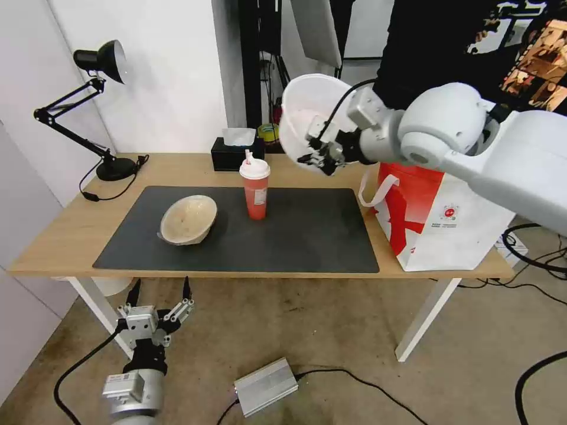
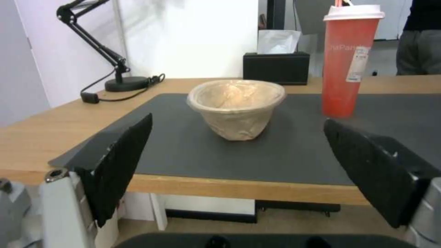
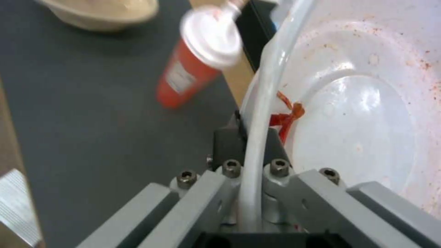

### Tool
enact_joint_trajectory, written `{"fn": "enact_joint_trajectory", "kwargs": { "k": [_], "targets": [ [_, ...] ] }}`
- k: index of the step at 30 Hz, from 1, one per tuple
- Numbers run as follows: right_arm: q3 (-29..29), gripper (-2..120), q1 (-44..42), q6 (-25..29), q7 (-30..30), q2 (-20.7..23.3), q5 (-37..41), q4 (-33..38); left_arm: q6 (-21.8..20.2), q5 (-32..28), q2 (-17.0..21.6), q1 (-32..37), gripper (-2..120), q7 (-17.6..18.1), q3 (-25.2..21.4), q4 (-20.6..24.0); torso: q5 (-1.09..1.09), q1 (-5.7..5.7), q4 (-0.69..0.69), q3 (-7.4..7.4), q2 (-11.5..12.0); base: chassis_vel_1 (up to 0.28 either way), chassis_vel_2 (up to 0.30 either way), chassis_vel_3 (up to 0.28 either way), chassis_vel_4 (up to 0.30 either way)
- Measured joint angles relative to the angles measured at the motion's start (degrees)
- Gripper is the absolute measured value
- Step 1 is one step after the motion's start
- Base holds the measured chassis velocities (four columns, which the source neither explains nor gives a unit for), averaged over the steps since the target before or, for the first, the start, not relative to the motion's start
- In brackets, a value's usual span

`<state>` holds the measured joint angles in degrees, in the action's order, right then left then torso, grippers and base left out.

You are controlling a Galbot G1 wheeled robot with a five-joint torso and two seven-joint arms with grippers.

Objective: Pick up the trash from the table and place it into the takeout bag.

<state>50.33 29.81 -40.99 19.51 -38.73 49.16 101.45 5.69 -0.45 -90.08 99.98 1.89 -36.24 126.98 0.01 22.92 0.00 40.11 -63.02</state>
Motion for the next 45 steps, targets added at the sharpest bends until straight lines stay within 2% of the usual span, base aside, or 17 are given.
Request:
{"fn": "enact_joint_trajectory", "kwargs": {
  "k": [19,45],
  "targets": [
    [-1.17,0,2.12,2.51,6.45,5.14,-7.00,-5.36,0.00,0.02,0.13,-0.58,100,-0.02,0.56,-1.05,-0.01,0.00,0.00,0.00,0.00,0.000,0.000,0.000,0.000],
    [-3.41,0,-0.91,5.64,9.73,12.55,-11.87,-9.55,-0.10,-0.02,0.79,-0.43,100,-0.05,0.44,-0.48,-0.01,0.00,0.00,-0.01,0.00,0.000,0.000,0.000,0.000]
  ]
}}
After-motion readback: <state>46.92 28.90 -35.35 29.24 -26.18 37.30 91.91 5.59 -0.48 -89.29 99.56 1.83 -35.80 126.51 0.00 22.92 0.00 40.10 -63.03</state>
